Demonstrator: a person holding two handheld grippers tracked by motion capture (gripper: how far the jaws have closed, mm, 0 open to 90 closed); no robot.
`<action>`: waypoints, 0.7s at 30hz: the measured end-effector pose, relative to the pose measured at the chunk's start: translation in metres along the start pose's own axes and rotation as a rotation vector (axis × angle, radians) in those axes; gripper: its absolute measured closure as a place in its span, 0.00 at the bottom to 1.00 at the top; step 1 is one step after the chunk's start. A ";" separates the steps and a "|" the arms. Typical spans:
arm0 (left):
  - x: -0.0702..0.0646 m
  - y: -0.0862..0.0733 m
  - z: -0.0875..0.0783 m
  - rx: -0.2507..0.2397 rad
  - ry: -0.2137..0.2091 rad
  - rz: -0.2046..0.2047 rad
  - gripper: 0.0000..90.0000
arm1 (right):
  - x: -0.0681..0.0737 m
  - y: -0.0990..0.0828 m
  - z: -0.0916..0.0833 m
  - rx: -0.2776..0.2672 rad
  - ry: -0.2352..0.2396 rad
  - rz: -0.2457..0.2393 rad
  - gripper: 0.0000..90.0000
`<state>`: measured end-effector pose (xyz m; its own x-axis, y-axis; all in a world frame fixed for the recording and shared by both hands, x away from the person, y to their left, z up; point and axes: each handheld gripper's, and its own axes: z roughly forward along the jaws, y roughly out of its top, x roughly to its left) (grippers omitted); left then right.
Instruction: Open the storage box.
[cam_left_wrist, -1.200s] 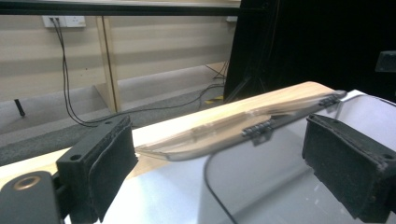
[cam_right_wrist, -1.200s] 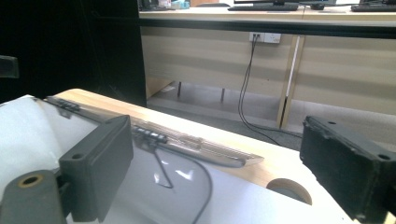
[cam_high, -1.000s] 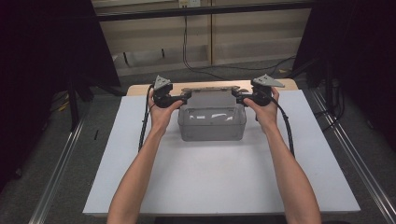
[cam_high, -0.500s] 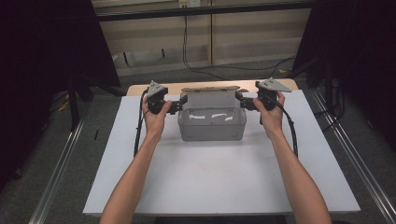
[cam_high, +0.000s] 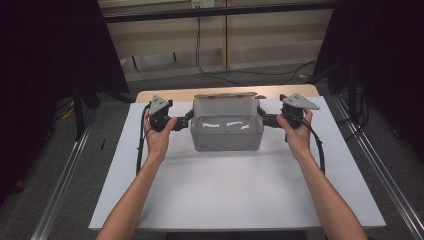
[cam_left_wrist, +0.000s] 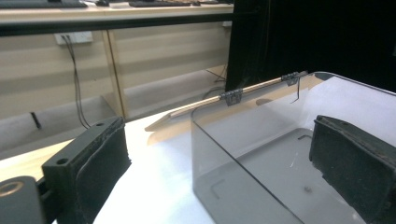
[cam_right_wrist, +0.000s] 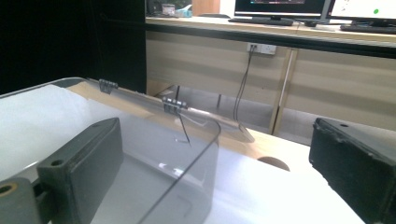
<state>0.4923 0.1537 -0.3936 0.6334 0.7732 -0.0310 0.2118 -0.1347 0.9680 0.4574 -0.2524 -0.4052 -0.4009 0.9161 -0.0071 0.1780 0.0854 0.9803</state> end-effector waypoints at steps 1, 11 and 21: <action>-0.001 0.000 -0.003 -0.009 -0.004 -0.012 0.05 | 0.001 -0.001 -0.003 -0.003 -0.002 -0.001 0.03; -0.011 -0.010 -0.028 -0.047 -0.027 0.011 0.05 | 0.007 -0.005 -0.027 0.001 -0.015 -0.016 0.02; -0.016 -0.028 -0.056 -0.050 0.019 -0.018 0.05 | 0.014 -0.009 -0.053 -0.007 -0.024 -0.047 0.02</action>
<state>0.4349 0.1798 -0.4066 0.6156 0.7869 -0.0440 0.1848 -0.0898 0.9787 0.4020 -0.2608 -0.4038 -0.3865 0.9205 -0.0575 0.1533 0.1256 0.9802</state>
